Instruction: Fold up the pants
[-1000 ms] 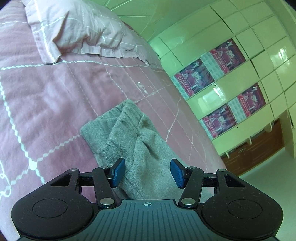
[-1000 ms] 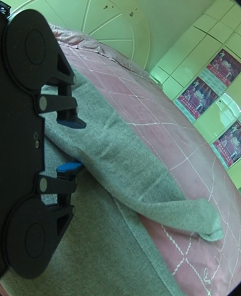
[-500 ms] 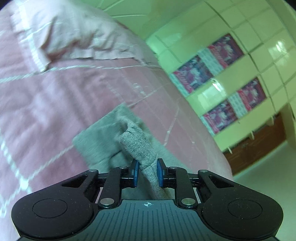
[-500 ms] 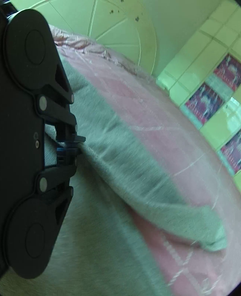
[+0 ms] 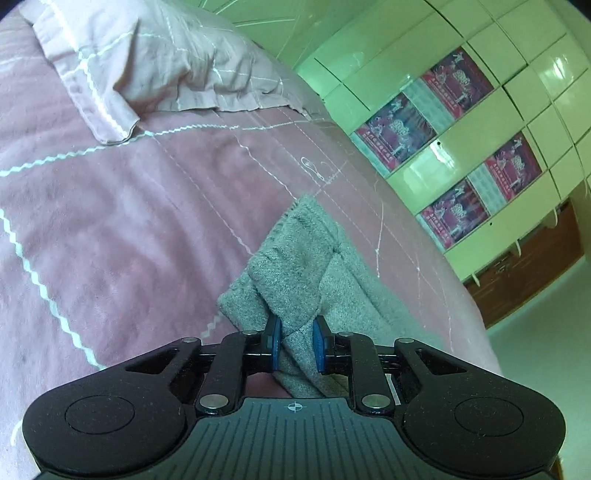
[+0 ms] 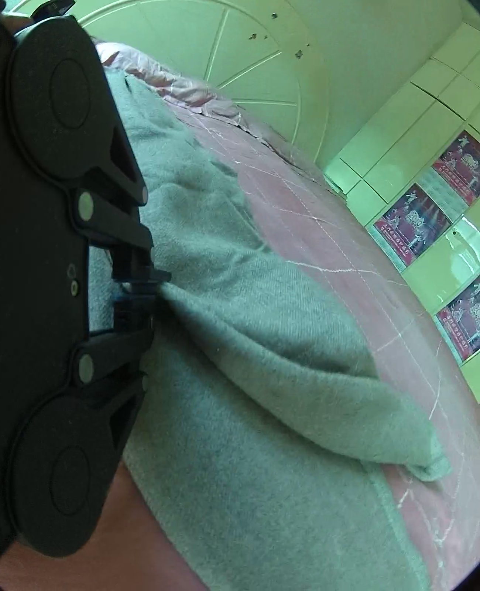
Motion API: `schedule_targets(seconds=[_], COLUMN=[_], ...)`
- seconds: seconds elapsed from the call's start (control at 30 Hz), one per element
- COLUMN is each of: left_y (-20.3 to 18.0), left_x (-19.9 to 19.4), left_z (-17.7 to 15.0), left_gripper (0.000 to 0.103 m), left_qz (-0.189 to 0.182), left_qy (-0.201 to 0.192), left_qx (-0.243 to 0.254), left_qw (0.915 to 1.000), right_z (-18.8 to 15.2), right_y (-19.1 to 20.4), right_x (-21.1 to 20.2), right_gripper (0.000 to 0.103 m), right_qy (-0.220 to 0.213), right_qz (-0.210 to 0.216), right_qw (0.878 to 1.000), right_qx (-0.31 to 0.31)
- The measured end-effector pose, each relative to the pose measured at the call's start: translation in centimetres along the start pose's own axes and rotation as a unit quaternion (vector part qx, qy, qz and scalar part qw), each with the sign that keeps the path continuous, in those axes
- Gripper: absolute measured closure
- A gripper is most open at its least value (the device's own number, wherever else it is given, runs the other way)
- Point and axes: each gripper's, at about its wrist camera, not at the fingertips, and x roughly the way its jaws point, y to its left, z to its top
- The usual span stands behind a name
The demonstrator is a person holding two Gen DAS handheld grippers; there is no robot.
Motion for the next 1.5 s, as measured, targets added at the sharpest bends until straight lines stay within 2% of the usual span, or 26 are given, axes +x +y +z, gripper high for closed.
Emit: schedule_targets(seconds=[0.17,0.23,0.3,0.33,0.4,0.43,0.47,0.53,0.57,0.63,0.67,0.8,0.87,0.9,0.93,1.0,1.1,1.17,1.23,1.3,1.33,1.37,1.5], left_y=[-0.2,-1.4,-3.3,-3.8,-3.1,-2.3,-1.6,-1.6,-1.9,-2.5,-3.1,-7.0,-9.6,-11.0,-12.4,-15.1,-17.5,-18.4,-18.9,-19.1,-19.2,-19.2,-19.2], left_x=[0.2,-0.7,-2.0,-2.1,-0.6,-0.2,-0.3,-1.0,-1.4,-2.4,-3.3,-5.7,-4.9,-4.0,-3.0,-0.8,1.4,2.5,2.8,2.6,2.3,2.1,1.6], left_z=[0.2,0.4,0.2,0.1,-0.4,-0.8,-1.1,-1.2,-1.2,-1.5,-1.7,-3.3,-4.6,-5.6,-6.8,-9.4,-11.8,-13.0,-13.8,-13.8,-13.8,-13.8,-13.9], left_gripper=[0.083,0.083,0.083,0.083,0.083,0.083,0.083,0.083,0.082,0.071,0.071,0.071,0.062,0.043,0.031,0.029,0.029,0.023,0.013,0.012,0.011,0.011,0.011], left_qz=[0.005,-0.002,-0.015,-0.002,0.039,0.042,0.032,0.031,0.034,0.05,0.06,0.067,0.066,0.066,0.069,0.106,0.144,0.172,0.176,0.177,0.174,0.171,0.16], left_qy=[0.006,-0.014,-0.042,-0.041,-0.003,0.002,-0.004,-0.006,-0.006,-0.008,-0.019,-0.058,-0.051,-0.037,-0.027,-0.013,0.002,0.025,0.04,0.045,0.049,0.05,0.055], left_qx=[0.011,0.034,0.081,0.099,0.103,0.098,0.089,0.087,0.092,0.091,0.098,0.125,0.146,0.164,0.192,0.253,0.305,0.335,0.354,0.358,0.357,0.356,0.35], left_qw=[0.9999,0.9993,0.9957,0.9942,0.9939,0.9943,0.9955,0.9957,0.9951,0.9946,0.9932,0.9882,0.9858,0.9835,0.9786,0.9616,0.9415,0.9261,0.9175,0.9156,0.9163,0.9174,0.9212], right_z=[0.7,1.0,1.5,1.6,1.0,0.5,-0.2,0.2,0.3,0.3,0.4,1.0,1.5,1.7,2.1,3.0,4.6,6.0,7.0,7.6,7.6,7.5,4.6], right_y=[0.2,1.1,2.6,2.9,2.1,1.2,-0.1,-0.8,-0.8,-0.7,-0.7,-1.5,-2.1,-1.9,-1.6,-1.2,-0.6,-0.3,0.1,-0.1,-0.6,-0.9,-1.0], right_x=[0.1,-1.3,-3.0,-3.5,-2.3,-0.7,0.3,-0.4,-1.2,-2.8,-3.6,-6.5,-7.3,-7.3,-7.1,-6.7,-5.7,-4.6,-2.7,-1.0,-1.1,-2.0,-8.8], right_gripper=[0.103,0.103,0.103,0.103,0.103,0.103,0.103,0.103,0.097,0.089,0.087,0.086,0.085,0.085,0.085,0.085,0.085,0.084,0.081,0.082,0.103,0.103,0.103], right_qy=[0.01,-0.017,-0.053,-0.057,-0.028,0.013,0.035,0.02,0.008,-0.017,-0.028,-0.074,-0.086,-0.088,-0.091,-0.095,-0.101,-0.099,-0.082,-0.056,-0.053,-0.056,-0.124], right_qz=[-0.008,0.005,0.024,0.023,0.002,-0.022,-0.019,0.005,0.009,0.001,-0.001,-0.025,-0.038,-0.048,-0.061,-0.072,-0.098,-0.112,-0.148,-0.19,-0.186,-0.184,-0.159], right_qw=[1.0,0.999,0.997,0.997,0.998,0.998,0.999,1.0,1.0,1.0,1.0,0.997,0.995,0.995,0.993,0.992,0.987,0.983,0.976,0.967,0.968,0.968,0.967], right_qx=[-0.008,-0.027,-0.043,-0.05,-0.053,-0.053,-0.032,0.008,0.014,0.011,0.009,-0.006,-0.013,-0.024,-0.033,-0.044,-0.081,-0.105,-0.138,-0.16,-0.162,-0.164,-0.156])
